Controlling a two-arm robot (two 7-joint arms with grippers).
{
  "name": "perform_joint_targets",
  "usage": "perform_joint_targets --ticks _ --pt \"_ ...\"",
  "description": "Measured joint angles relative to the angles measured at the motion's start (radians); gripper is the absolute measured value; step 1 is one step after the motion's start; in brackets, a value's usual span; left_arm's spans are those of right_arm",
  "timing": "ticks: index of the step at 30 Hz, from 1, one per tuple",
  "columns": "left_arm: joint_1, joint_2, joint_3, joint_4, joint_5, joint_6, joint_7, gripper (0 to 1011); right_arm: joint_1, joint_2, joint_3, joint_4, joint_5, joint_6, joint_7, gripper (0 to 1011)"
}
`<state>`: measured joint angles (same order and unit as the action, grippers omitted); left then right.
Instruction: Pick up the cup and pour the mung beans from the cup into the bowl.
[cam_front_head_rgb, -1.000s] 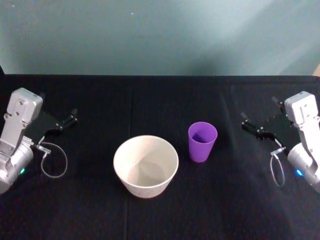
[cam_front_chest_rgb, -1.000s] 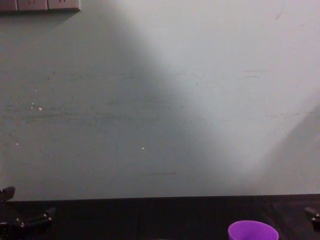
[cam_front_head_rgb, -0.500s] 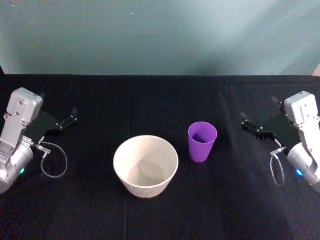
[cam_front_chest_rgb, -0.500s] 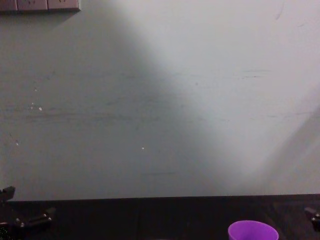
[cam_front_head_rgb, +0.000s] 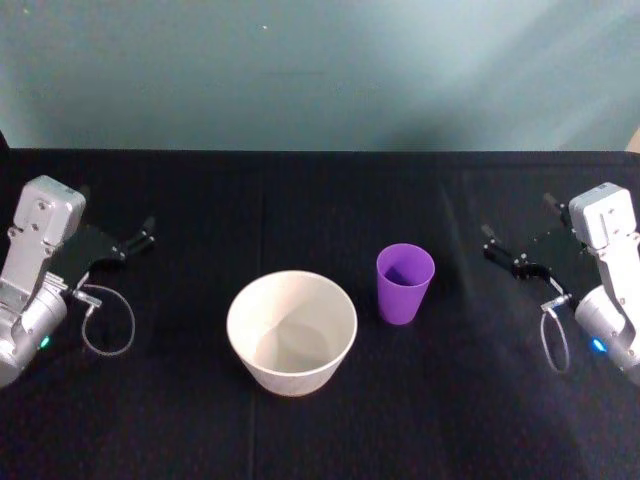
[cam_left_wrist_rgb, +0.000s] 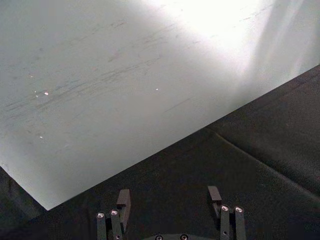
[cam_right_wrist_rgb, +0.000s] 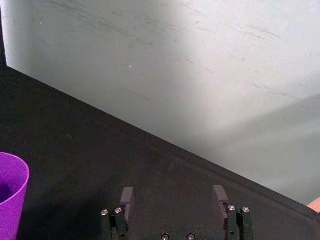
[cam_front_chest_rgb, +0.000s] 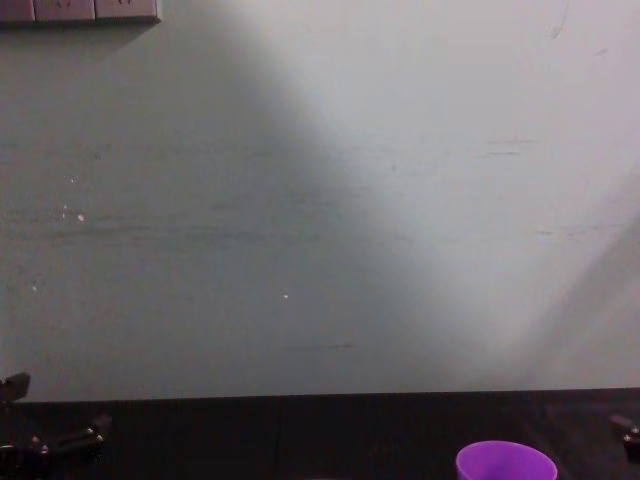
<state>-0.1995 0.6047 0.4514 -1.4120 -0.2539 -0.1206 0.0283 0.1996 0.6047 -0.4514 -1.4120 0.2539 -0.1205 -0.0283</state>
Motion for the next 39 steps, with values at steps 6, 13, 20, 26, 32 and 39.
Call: perform_joint_targets --ticks 6,13,20,26,32,39 --pt "0.0 0.0 0.0 0.0 0.0 0.0 0.0 1000 0.0 0.0 0.0 0.0 0.0 0.0 0.0 1004" --pt "0.0 0.0 0.0 0.0 0.0 0.0 0.0 1000 0.0 0.0 0.0 0.0 0.0 0.0 0.0 1004" --pt "0.0 0.0 0.0 0.0 0.0 0.0 0.0 1000 0.0 0.0 0.0 0.0 0.0 0.0 0.0 1004" --pt "0.0 0.0 0.0 0.0 0.0 0.0 0.0 1000 0.0 0.0 0.0 0.0 0.0 0.0 0.0 1004" --pt "0.0 0.0 0.0 0.0 0.0 0.0 0.0 1000 -0.015 -0.003 0.005 -0.007 -0.009 0.004 0.001 1004" --pt "0.0 0.0 0.0 0.0 0.0 0.0 0.0 1000 -0.061 0.013 0.007 -0.054 -0.022 0.031 0.032 1004"
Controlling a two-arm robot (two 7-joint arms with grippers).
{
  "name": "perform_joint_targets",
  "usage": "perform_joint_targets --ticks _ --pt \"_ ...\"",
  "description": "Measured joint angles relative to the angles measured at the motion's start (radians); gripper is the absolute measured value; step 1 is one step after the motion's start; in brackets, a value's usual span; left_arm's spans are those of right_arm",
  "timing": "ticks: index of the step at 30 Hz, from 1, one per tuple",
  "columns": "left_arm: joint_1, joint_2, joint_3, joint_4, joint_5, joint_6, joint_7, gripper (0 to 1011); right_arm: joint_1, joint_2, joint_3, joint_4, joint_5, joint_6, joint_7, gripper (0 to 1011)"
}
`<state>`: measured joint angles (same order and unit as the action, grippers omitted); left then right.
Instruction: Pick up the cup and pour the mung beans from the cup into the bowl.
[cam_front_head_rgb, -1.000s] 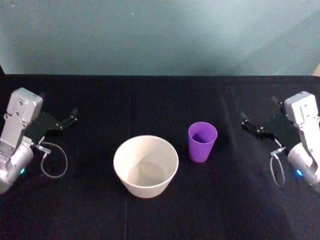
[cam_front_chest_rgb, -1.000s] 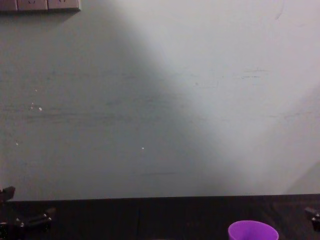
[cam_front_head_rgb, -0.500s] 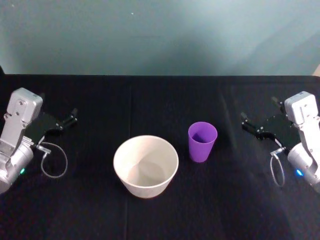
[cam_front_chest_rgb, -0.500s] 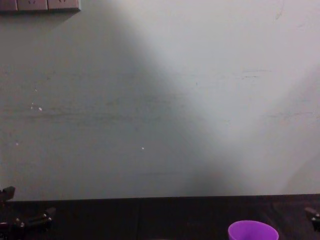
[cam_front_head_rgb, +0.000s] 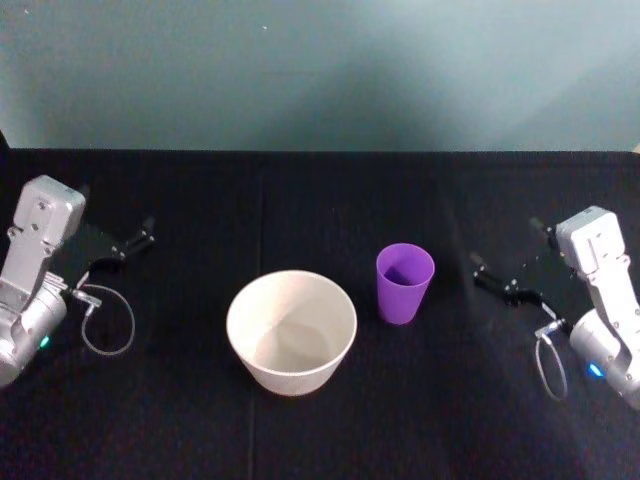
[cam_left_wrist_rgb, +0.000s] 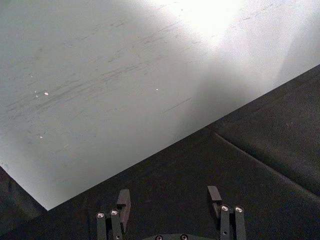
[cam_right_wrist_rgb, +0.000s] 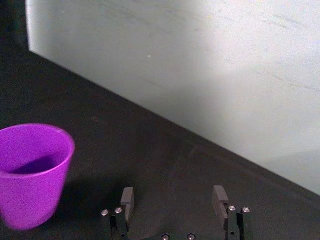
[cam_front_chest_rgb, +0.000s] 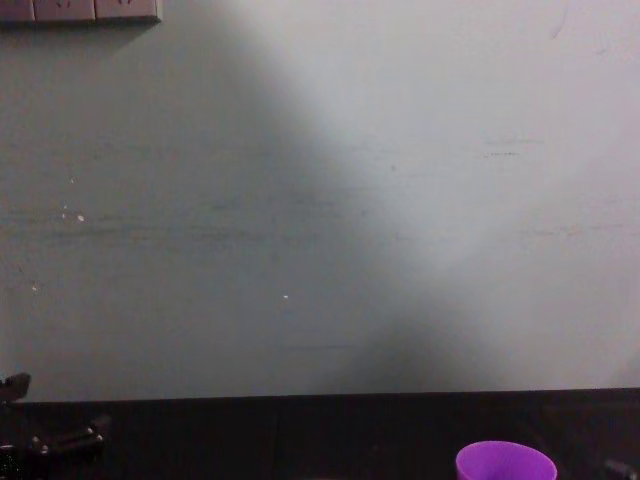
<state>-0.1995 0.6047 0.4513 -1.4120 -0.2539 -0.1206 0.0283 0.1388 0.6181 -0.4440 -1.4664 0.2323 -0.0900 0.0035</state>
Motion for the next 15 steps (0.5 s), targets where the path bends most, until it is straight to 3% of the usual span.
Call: perform_joint_targets --ticks 4,7,15 --pt "0.0 0.0 0.0 0.0 0.0 0.0 0.0 1000 -0.037 0.014 0.006 -0.038 0.011 0.007 0.033 1004" --pt "0.0 0.0 0.0 0.0 0.0 0.0 0.0 1000 -0.076 0.026 0.017 -0.073 0.044 0.008 0.076 1004" --pt "0.0 0.0 0.0 0.0 0.0 0.0 0.0 1000 -0.125 0.021 0.028 -0.116 0.085 0.003 0.136 1004"
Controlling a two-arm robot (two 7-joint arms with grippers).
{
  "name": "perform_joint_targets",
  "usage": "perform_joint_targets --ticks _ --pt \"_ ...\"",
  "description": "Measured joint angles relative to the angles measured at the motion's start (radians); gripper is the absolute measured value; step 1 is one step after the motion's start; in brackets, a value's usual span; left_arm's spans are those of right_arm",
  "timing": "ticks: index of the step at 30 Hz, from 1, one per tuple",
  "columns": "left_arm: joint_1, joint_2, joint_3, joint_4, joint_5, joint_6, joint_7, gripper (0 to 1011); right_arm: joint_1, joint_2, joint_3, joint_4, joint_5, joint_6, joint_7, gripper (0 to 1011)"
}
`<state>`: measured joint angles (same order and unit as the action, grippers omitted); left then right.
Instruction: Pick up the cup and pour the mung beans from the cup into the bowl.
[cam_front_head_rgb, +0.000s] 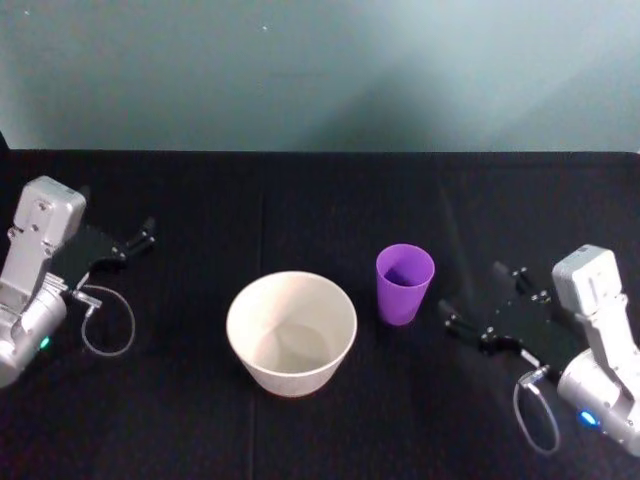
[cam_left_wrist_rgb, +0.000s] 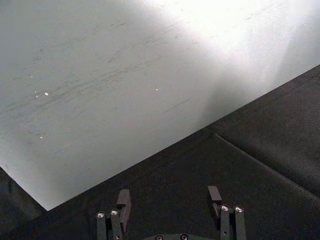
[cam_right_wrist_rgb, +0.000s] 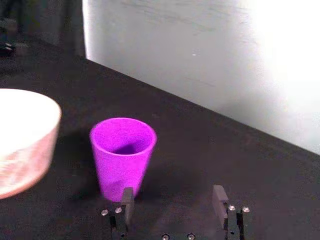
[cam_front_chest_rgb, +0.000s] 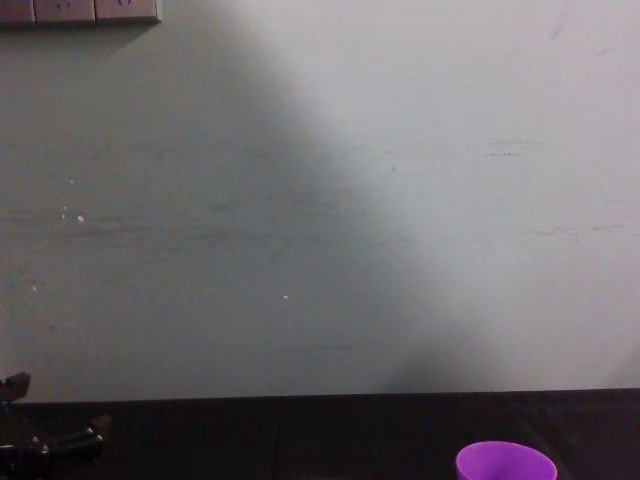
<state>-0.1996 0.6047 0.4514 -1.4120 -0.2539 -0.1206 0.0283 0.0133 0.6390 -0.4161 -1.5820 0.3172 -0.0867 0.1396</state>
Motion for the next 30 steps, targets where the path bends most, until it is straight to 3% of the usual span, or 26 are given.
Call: perform_joint_targets --ticks 9,24,30 --pt "0.0 0.0 0.0 0.0 0.0 0.0 0.0 1000 -0.007 -0.044 -0.01 0.008 0.022 -0.008 0.064 1004" --pt "0.0 0.0 0.0 0.0 0.0 0.0 0.0 1000 0.085 -0.184 -0.023 0.165 0.029 -0.075 0.155 1004" --pt "0.0 0.0 0.0 0.0 0.0 0.0 0.0 1000 0.107 -0.221 -0.02 0.207 0.028 -0.085 0.168 1004"
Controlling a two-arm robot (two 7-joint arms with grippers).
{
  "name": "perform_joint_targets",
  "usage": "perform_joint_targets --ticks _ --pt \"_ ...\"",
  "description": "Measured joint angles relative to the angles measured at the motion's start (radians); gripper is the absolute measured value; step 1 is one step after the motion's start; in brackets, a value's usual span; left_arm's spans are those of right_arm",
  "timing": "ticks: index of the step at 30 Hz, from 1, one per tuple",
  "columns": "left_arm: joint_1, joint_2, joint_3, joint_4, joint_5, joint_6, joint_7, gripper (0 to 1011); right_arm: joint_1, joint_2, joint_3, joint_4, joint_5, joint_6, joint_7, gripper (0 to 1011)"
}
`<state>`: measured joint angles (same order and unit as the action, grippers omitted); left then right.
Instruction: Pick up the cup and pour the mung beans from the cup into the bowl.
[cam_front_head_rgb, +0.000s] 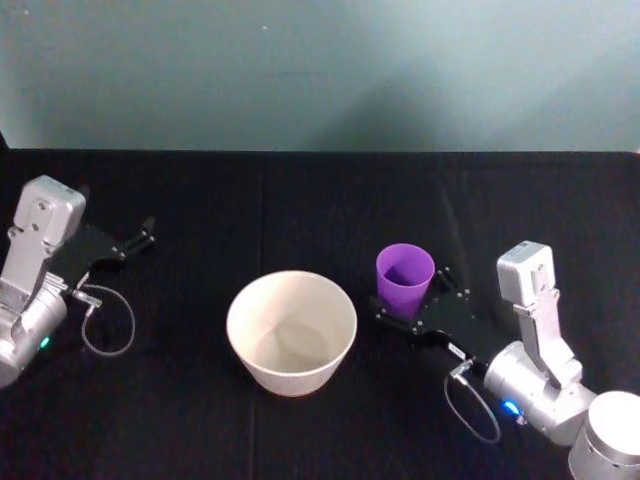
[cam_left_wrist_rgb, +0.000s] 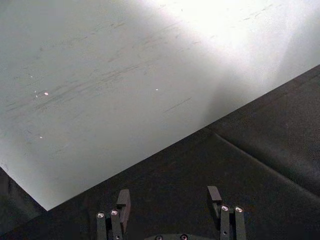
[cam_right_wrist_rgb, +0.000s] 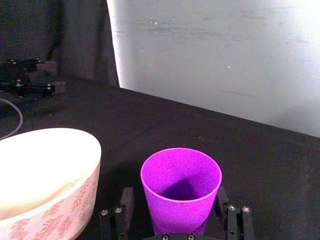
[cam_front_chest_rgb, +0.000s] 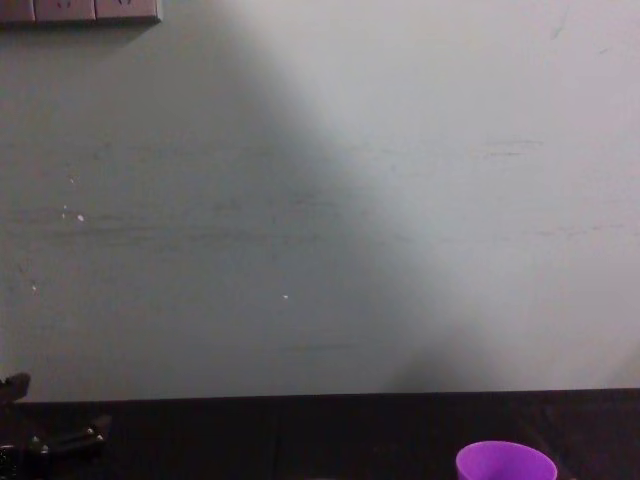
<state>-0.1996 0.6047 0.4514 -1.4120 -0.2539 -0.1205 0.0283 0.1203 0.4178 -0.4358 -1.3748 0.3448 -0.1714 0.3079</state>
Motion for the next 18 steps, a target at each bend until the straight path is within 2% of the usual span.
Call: perform_joint_targets --ticks 8,18 --pt "0.0 0.0 0.0 0.0 0.0 0.0 0.0 1000 0.015 -0.043 0.015 0.044 -0.015 -0.009 0.0 1004" --pt "0.0 0.0 0.0 0.0 0.0 0.0 0.0 1000 0.017 -0.072 0.038 0.063 -0.022 -0.015 0.001 1004"
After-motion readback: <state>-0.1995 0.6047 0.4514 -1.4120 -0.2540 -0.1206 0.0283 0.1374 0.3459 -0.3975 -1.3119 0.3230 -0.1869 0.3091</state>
